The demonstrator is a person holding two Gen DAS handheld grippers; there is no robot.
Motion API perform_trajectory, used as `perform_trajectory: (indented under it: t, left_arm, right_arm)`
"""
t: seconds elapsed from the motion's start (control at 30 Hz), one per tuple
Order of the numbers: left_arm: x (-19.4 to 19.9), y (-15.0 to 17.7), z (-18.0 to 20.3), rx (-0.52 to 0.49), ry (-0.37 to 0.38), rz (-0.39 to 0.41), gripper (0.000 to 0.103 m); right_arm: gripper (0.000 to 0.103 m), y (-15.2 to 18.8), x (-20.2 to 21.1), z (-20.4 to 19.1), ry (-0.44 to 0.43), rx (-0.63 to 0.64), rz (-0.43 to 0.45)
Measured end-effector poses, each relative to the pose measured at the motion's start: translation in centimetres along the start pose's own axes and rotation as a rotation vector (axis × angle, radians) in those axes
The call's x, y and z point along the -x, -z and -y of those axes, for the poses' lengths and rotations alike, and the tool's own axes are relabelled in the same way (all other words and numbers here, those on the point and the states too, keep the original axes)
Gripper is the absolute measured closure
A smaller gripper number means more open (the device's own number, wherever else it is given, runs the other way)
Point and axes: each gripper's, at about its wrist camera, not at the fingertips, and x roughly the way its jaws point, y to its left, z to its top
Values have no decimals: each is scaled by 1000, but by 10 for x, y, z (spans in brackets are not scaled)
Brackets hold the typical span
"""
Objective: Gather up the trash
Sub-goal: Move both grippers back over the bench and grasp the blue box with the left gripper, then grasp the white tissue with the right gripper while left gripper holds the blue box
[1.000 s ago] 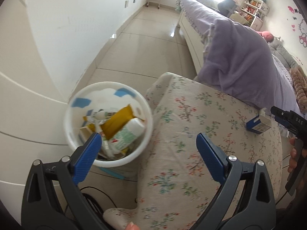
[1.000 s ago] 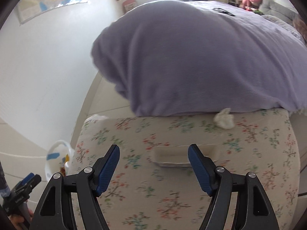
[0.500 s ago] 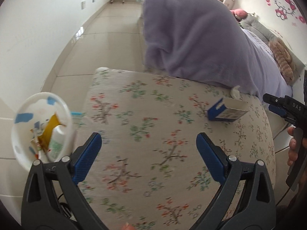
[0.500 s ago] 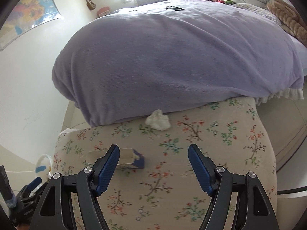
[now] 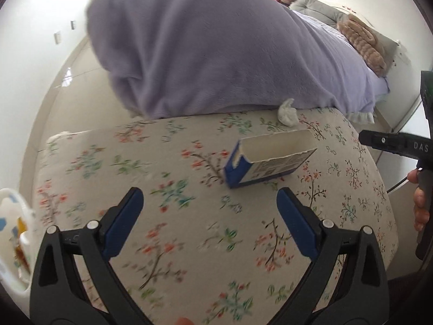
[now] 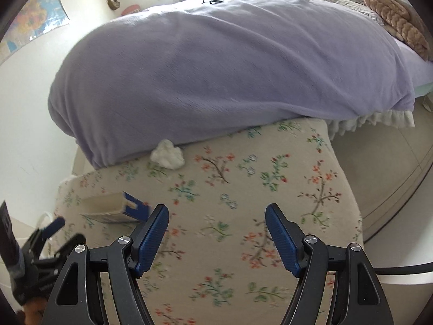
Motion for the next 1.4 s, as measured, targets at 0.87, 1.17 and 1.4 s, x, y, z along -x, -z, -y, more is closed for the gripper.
perform_trajectory:
  t: [0.87,1.17,1.4]
  left_arm:
    - [-27,-16,20,-17,197,54,74]
    - [-3,-17,-1,21,114,91,74]
    - [13,-15,-21,46,43,95,74]
  right_arm:
    - [28,-12,-38,39,64,-110,-57]
    - [28,-26,-64,18,-6,-181,-62]
    - [27,-36,-92,-26,-35,-125,-58]
